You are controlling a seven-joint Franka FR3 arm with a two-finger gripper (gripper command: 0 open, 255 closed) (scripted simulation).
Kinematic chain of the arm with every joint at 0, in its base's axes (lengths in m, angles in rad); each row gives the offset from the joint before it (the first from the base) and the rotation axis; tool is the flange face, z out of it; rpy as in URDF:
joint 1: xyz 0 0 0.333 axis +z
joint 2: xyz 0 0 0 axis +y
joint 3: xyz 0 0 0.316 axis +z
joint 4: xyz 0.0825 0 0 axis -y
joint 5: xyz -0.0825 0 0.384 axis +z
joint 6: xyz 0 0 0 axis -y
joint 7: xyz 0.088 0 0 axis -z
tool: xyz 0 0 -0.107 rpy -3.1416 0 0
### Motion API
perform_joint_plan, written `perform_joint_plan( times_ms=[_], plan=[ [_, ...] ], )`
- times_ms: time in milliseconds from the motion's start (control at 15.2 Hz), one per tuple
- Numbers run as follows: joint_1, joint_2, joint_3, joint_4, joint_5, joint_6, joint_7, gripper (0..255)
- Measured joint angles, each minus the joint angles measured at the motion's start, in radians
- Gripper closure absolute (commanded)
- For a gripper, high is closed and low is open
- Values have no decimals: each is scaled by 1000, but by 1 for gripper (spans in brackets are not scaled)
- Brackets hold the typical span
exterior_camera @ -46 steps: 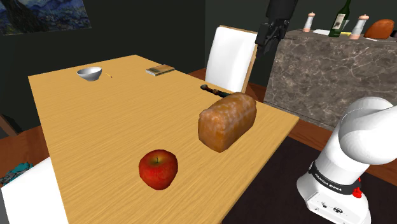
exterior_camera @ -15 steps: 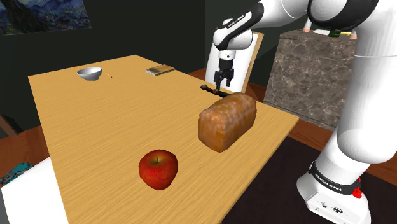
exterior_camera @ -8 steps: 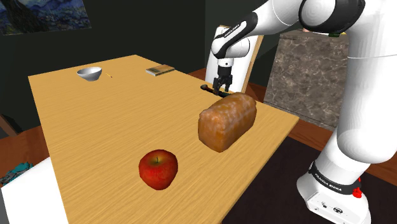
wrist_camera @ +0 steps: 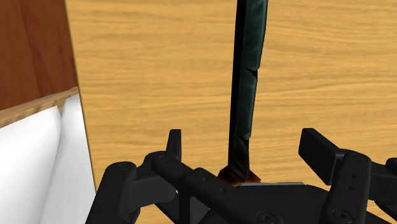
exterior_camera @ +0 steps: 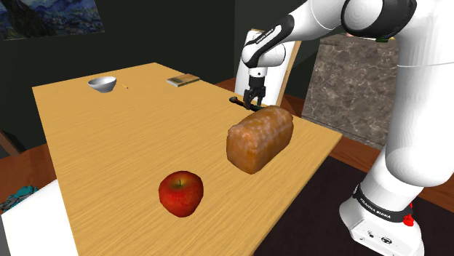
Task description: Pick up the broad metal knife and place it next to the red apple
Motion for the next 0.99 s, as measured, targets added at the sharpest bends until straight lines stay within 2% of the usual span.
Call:
perform_joint_plan(
  times_ms=[660,990],
  plan=[
    [0,0,0,0,0,0,0,255],
    [1,-25,-4,20,-11,-43,9,255]
  ],
)
